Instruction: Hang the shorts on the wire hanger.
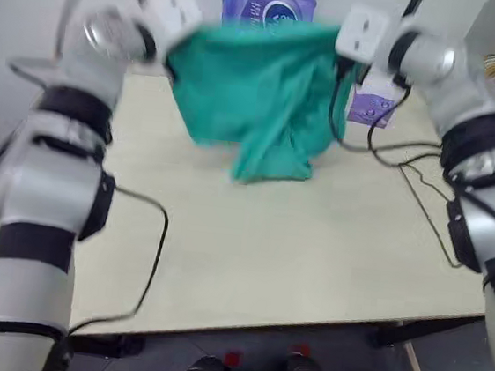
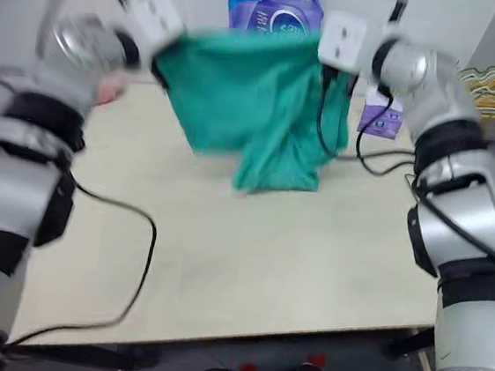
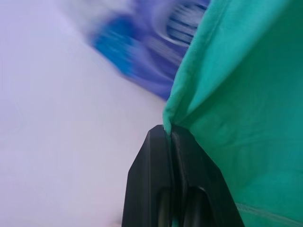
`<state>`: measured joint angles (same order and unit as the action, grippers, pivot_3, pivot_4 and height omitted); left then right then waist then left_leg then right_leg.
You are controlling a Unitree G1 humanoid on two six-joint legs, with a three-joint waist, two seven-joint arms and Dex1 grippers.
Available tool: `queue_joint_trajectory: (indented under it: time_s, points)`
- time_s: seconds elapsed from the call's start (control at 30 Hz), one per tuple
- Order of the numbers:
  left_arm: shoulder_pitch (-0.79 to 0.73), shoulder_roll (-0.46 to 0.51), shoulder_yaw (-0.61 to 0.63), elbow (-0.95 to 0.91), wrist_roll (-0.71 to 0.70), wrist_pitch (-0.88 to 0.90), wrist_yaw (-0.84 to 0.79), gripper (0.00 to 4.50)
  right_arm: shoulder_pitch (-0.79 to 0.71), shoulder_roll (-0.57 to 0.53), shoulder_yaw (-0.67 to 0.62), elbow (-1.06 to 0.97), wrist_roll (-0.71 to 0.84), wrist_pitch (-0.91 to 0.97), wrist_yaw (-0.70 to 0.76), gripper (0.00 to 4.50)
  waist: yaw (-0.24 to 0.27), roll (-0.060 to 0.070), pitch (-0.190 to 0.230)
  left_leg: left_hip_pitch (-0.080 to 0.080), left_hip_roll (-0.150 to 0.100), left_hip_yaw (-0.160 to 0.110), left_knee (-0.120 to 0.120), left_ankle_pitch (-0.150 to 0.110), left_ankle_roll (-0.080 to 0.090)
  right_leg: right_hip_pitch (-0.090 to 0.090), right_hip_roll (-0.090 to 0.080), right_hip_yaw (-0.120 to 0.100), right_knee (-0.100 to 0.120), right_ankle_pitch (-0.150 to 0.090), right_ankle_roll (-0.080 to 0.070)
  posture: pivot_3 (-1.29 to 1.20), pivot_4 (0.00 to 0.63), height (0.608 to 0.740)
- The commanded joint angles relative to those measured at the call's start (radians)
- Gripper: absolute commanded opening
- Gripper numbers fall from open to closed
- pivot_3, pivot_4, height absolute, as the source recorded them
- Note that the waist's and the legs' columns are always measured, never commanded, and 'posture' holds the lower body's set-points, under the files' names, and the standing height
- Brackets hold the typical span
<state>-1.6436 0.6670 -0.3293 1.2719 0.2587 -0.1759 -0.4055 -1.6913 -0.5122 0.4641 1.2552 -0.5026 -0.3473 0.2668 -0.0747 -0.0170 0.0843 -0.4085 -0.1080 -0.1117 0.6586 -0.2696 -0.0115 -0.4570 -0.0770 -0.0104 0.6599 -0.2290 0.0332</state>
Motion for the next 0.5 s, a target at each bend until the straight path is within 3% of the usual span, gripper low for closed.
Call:
queue_joint_trajectory:
  time_s: [0.03, 0.1, 0.17, 0.27, 0.4, 0.5]
  points:
    - [-0.207, 0.086, -0.047, 0.023, 0.155, -0.145, 0.190, 0.00, -0.140, -0.060, -0.034, 0.035, -0.040, -0.084, -0.221, 0.05, -0.015, 0.000, 0.001, -0.002, -0.001, 0.000, -0.001, -0.002, 0.002, -0.001, 0.000, 0.002, -0.003, -0.001, 0.002, -0.09, 0.000, 0.740]
    - [-0.231, 0.107, -0.069, 0.014, 0.200, -0.218, 0.164, 0.00, -0.136, -0.088, -0.065, 0.023, -0.020, -0.153, -0.232, 0.05, -0.023, 0.000, 0.000, -0.013, -0.003, 0.002, -0.001, -0.003, 0.005, -0.014, 0.000, 0.005, -0.005, -0.002, 0.003, -0.09, 0.000, 0.740]
    - [-0.165, 0.112, -0.059, 0.010, 0.184, -0.261, 0.026, 0.00, -0.061, -0.105, -0.067, 0.003, -0.011, -0.231, -0.179, 0.05, -0.025, 0.003, -0.004, -0.013, -0.003, 0.002, -0.001, -0.004, 0.004, -0.015, 0.000, 0.005, -0.003, -0.002, 0.003, -0.08, 0.003, 0.740]
    - [0.023, 0.124, -0.028, -0.037, 0.118, -0.305, -0.217, 0.00, 0.145, -0.128, -0.075, -0.075, 0.027, -0.354, -0.070, 0.05, -0.023, 0.009, -0.010, -0.002, -0.001, 0.004, -0.006, -0.004, 0.006, 0.001, 0.001, 0.006, -0.013, -0.007, 0.010, -0.07, 0.011, 0.740]
    - [0.511, 0.150, 0.048, -0.303, -0.079, -0.190, -0.577, 0.00, 0.588, -0.126, -0.097, -0.327, 0.149, -0.374, 0.118, 0.05, -0.039, 0.010, -0.008, 0.047, 0.003, 0.004, -0.014, -0.008, 0.027, 0.049, 0.008, 0.004, -0.013, -0.009, 0.015, -0.08, 0.030, 0.740]
    - [1.042, 0.215, 0.049, -0.729, -0.192, 0.012, -0.709, 0.00, 0.912, -0.124, -0.082, -0.578, 0.182, -0.263, 0.234, 0.05, -0.071, 0.013, -0.010, 0.049, 0.004, 0.006, -0.008, -0.006, 0.026, 0.046, 0.007, 0.010, 0.002, -0.005, 0.009, -0.08, 0.035, 0.740]
